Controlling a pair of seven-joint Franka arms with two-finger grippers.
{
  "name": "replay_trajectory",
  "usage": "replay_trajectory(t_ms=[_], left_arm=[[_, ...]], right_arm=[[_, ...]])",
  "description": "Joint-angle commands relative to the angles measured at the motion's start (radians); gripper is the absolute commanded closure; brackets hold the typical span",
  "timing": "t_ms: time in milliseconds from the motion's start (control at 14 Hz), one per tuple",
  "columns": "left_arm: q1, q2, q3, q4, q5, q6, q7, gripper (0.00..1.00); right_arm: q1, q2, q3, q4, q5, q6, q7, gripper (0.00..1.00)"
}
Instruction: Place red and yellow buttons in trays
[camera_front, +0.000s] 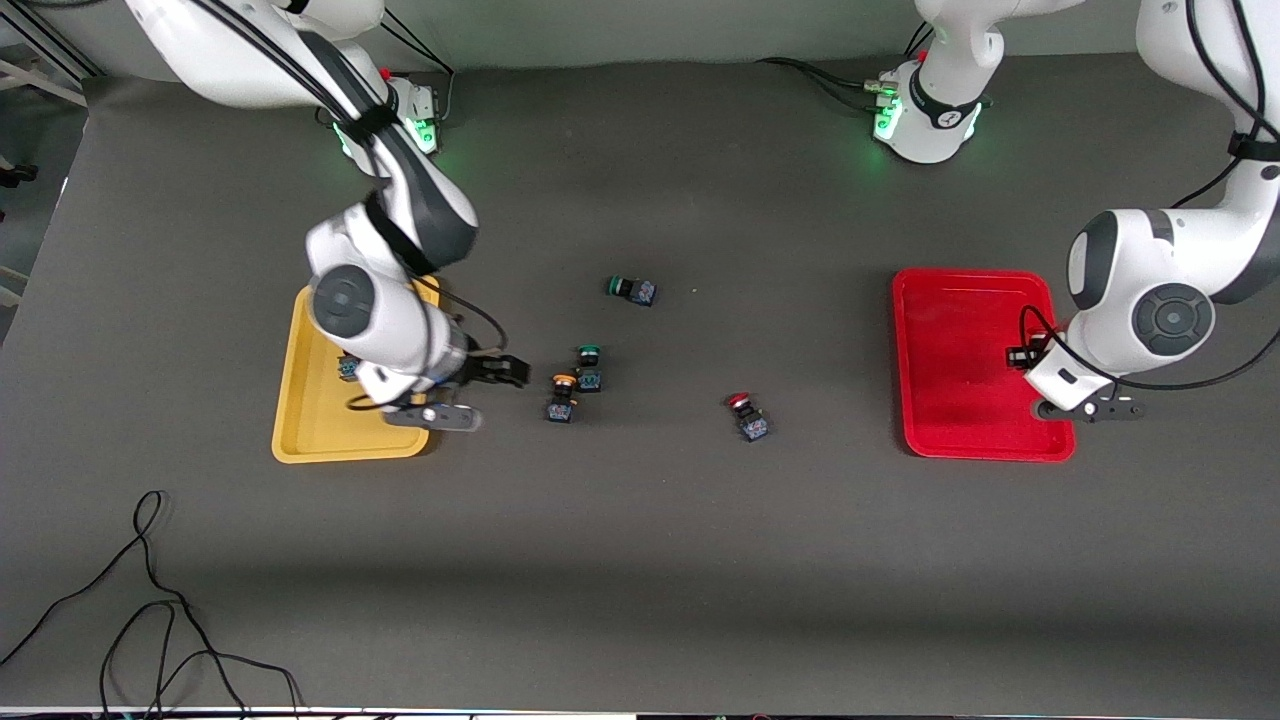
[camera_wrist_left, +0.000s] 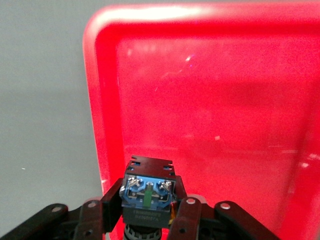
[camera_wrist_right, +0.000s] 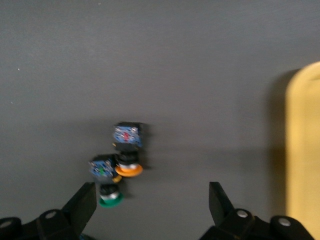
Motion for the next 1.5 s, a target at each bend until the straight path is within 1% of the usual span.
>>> replay_trajectory(t_ms=[0,71,143,286,357,429,500,571,643,714,786,857,929,1000,1071,1214,1286,1429], left_arm=[[-0.020,-0.064,0.070,-0.166,0.018,0.158,0.001,1.00],[-0.020,-0.064,0.086,-0.208,0.018,0.234,0.002,1.00],[-0.020,-0.069,0.094,-0.235,0.018,0.278,-0.004,1.00],[-0.022,-0.078,0.106,-0.254,0.018,0.293,-0.030,1.00],[-0.022,-0.092,0.106,-0.263,0.018,0.290,-0.074,1.00],[-0.022,-0.112,0.106,-0.291,0.018,0.301,-0.108,0.78],[-0.023,-0.122,0.104,-0.298,0.018,0.309,-0.116,0.15],[-0.025,-0.124,0.104,-0.294,0.018,0.303,-0.116,0.00],[-0.026,-0.127,0.104,-0.282,0.018,0.298,-0.116,0.00],[-0.029,-0.136,0.101,-0.266,0.017,0.280,-0.116,0.00],[-0.043,-0.147,0.095,-0.233,0.017,0.225,-0.117,0.00],[-0.092,-0.147,0.092,-0.161,0.006,0.117,-0.128,0.00],[-0.138,-0.138,0.088,-0.074,0.004,-0.012,-0.174,0.00],[-0.179,-0.118,0.063,0.017,0.003,-0.103,-0.233,0.00],[-0.195,-0.074,0.004,0.122,-0.005,-0.183,-0.322,0.00],[-0.197,0.053,-0.133,0.355,-0.061,-0.353,-0.535,0.00],[-0.200,0.128,-0.202,0.466,-0.086,-0.407,-0.635,0.00],[-0.212,0.286,-0.314,0.653,-0.086,-0.415,-0.845,0.00]], right_arm=[[0.006,0.137,0.029,0.071,-0.106,0.074,0.130,0.00],[0.006,0.163,0.041,0.081,-0.116,0.091,0.153,0.00],[0.012,0.186,0.044,0.089,-0.116,0.111,0.158,0.00],[0.021,0.226,0.044,0.089,-0.116,0.167,0.158,0.00],[0.021,0.243,0.044,0.089,-0.116,0.171,0.160,0.00],[0.023,0.254,0.043,0.085,-0.116,0.191,0.160,0.00],[0.023,0.263,0.043,0.080,-0.116,0.206,0.160,0.00],[0.023,0.269,0.043,0.080,-0.116,0.214,0.158,0.00],[0.023,0.278,0.043,0.080,-0.116,0.220,0.158,0.00],[0.023,0.283,0.043,0.080,-0.116,0.223,0.158,0.08],[0.023,0.289,0.043,0.080,-0.117,0.228,0.158,0.25],[0.023,0.294,0.043,0.080,-0.119,0.231,0.158,0.43],[0.023,0.297,0.041,0.080,-0.138,0.238,0.158,0.60],[0.021,0.298,0.041,0.080,-0.149,0.240,0.158,0.75],[0.020,0.298,0.040,0.080,-0.149,0.238,0.157,0.85],[0.020,0.274,0.037,0.089,-0.149,0.205,0.155,0.85],[0.018,0.244,0.035,0.103,-0.149,0.153,0.155,0.85],[0.015,0.188,0.032,0.169,-0.148,0.014,0.150,0.85]])
